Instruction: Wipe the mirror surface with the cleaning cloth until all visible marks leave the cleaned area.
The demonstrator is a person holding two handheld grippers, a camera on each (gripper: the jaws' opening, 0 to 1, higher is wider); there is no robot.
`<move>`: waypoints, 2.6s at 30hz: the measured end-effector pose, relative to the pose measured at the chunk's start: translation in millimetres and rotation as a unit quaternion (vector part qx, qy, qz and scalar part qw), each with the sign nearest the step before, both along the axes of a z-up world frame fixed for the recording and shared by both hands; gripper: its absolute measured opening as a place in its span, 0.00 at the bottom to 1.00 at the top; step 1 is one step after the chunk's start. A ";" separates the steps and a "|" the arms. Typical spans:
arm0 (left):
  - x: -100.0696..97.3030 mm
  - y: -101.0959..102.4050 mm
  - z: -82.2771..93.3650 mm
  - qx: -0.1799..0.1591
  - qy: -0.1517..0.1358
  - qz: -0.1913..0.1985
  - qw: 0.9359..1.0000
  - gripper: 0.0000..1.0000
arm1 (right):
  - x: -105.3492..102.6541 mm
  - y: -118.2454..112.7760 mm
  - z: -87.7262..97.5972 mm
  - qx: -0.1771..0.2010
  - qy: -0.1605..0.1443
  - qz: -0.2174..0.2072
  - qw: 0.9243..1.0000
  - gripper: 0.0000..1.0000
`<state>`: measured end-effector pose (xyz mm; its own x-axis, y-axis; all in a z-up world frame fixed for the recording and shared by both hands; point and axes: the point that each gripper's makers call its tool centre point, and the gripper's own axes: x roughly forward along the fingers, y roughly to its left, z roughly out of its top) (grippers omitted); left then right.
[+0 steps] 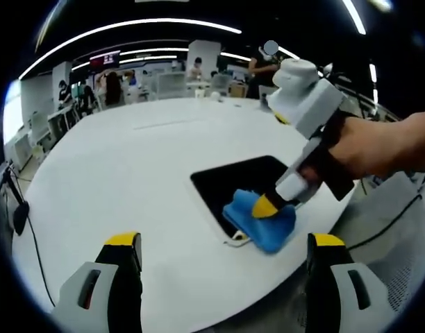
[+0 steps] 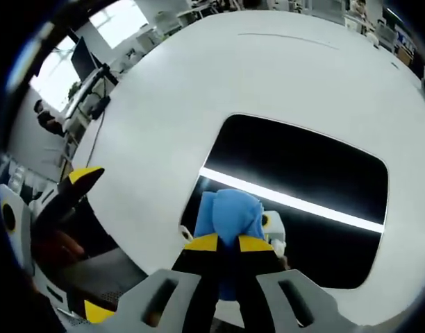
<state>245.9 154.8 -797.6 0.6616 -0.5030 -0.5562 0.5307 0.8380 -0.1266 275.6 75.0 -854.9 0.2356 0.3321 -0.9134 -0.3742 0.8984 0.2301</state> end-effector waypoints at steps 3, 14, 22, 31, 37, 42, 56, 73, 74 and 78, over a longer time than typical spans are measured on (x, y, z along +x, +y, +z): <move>0.4 -3.6 -4.5 0.004 0.000 -0.009 1.000 1.00 | 0.5 5.7 0.1 0.003 0.002 -0.005 1.000 0.02; -0.5 -5.1 -3.3 0.004 -0.006 -0.018 1.000 1.00 | 3.0 22.9 -0.4 0.010 0.001 0.012 1.000 0.02; 1.5 -4.7 -3.5 0.009 -0.011 -0.016 1.000 1.00 | 3.2 22.2 -0.6 0.003 0.002 0.028 1.000 0.02; 2.3 -5.8 -2.7 0.005 -0.015 -0.018 1.000 1.00 | 3.5 22.0 -0.7 0.000 0.003 0.031 1.000 0.02; 0.4 -6.2 -6.7 0.004 -0.003 -0.019 1.000 1.00 | 3.7 22.7 -0.2 -0.003 0.004 0.033 0.999 0.02; 0.8 -5.6 -6.3 0.004 -0.004 -0.017 1.000 1.00 | 6.6 23.8 -0.9 -0.007 0.004 0.035 0.999 0.02; 1.0 -5.0 -6.5 -0.002 -0.001 -0.012 1.000 1.00 | 28.3 23.2 -2.2 0.000 0.003 0.026 1.000 0.02; 0.9 -5.0 -8.1 -0.008 0.008 -0.008 1.000 1.00 | 60.2 22.5 -1.4 -0.002 -0.004 0.026 1.000 0.02; 1.0 -5.9 -7.5 -0.015 0.012 -0.006 1.000 1.00 | 62.3 22.6 -1.4 -0.004 -0.005 0.028 1.000 0.02; 4.0 -2.9 -1.1 -0.023 0.012 0.009 1.000 1.00 | 69.0 22.4 -1.1 -0.008 -0.006 0.032 0.999 0.02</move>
